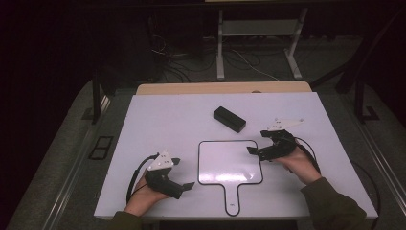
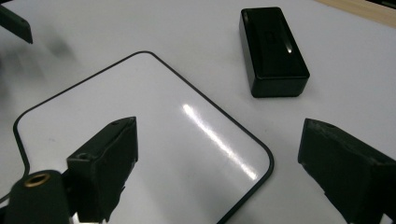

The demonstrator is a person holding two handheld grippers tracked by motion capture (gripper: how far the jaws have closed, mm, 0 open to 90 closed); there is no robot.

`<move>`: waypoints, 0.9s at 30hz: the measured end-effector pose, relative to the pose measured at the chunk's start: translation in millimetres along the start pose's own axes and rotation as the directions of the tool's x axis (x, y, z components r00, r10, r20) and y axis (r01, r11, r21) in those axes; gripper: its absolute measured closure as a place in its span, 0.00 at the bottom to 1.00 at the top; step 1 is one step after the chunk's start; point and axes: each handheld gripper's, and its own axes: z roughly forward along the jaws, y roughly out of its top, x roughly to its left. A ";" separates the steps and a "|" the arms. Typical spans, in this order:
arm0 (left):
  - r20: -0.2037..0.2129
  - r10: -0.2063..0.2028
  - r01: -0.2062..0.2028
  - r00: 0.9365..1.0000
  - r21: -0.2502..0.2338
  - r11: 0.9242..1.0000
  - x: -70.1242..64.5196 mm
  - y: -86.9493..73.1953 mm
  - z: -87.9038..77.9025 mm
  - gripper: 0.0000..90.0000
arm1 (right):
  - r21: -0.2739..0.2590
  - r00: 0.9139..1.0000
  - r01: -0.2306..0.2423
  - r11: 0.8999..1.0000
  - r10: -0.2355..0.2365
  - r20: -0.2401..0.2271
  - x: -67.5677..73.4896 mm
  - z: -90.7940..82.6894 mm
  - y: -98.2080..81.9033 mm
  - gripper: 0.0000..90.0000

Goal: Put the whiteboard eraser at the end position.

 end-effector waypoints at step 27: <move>0.002 0.001 -0.001 1.000 -0.001 1.000 -0.9 0.2 -1.2 0.00 | -0.094 0.997 -0.077 0.993 0.074 -0.032 14.0 -42.0 -56.2 0.12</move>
